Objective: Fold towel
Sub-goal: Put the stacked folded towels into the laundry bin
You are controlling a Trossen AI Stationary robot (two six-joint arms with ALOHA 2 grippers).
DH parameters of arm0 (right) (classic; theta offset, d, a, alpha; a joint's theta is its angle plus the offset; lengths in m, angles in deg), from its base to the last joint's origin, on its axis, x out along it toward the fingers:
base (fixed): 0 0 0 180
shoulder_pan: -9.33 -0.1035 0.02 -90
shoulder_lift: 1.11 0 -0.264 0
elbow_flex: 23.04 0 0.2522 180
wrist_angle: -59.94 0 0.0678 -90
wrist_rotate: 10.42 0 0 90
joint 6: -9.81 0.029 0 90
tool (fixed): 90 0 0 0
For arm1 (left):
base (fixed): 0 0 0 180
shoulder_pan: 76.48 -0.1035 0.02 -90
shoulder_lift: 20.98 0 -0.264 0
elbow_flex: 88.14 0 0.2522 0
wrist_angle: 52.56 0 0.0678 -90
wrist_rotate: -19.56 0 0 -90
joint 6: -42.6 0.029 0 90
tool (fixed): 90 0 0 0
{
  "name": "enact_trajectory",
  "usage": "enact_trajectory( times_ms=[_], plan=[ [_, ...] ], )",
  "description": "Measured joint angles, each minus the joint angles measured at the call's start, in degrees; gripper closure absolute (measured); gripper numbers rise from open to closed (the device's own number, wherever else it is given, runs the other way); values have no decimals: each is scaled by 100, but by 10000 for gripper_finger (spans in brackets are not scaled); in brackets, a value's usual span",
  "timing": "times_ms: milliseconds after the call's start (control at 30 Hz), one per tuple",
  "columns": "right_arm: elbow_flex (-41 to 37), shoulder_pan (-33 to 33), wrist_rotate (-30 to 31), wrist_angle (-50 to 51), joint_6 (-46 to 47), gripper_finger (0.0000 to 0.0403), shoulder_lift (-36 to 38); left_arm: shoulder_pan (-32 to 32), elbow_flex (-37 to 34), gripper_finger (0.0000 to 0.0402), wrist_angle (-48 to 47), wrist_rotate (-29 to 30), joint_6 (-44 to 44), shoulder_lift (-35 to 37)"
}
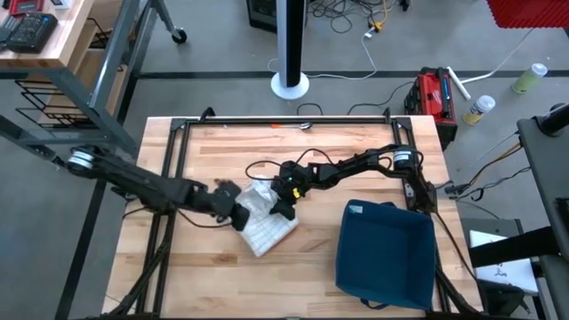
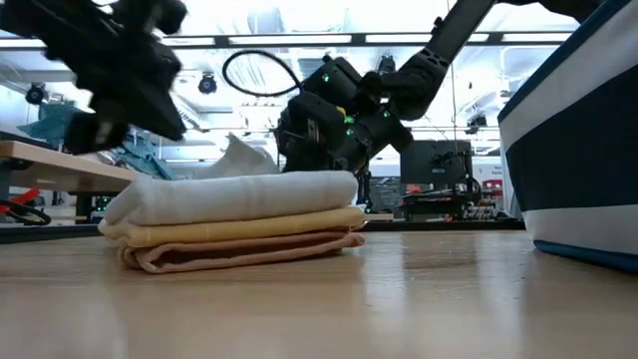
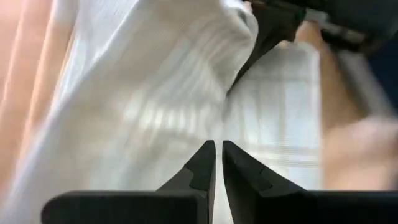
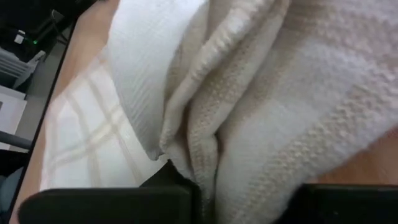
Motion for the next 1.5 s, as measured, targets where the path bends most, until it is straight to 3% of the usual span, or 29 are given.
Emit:
enact_trajectory(
  times_ms=[100,233,333,500,867,967,1233,1500],
  plan=[
    [0,-6,66,100,-12,358,139,378,-113,381,-20,103,-1468,557],
    [0,-11,625,519,-325,358,329,1049,-353,380,-22,757,-3130,914],
    [-12,1,834,721,-465,358,407,1562,-521,370,25,1311,-4345,981],
    [-15,-22,864,722,-440,358,443,1928,-834,324,2,1587,-5793,679],
    [-118,-71,832,665,-197,358,465,1916,-870,180,401,1647,-6726,-325],
    [-118,-70,753,559,-150,358,476,1840,-844,176,322,1673,-6763,-395],
    [-118,-70,582,327,-9,358,482,1749,-828,216,370,1714,-6874,-427],
    [-118,-22,448,23,264,358,493,1438,-834,196,576,1705,-6805,-540]
  ],
)
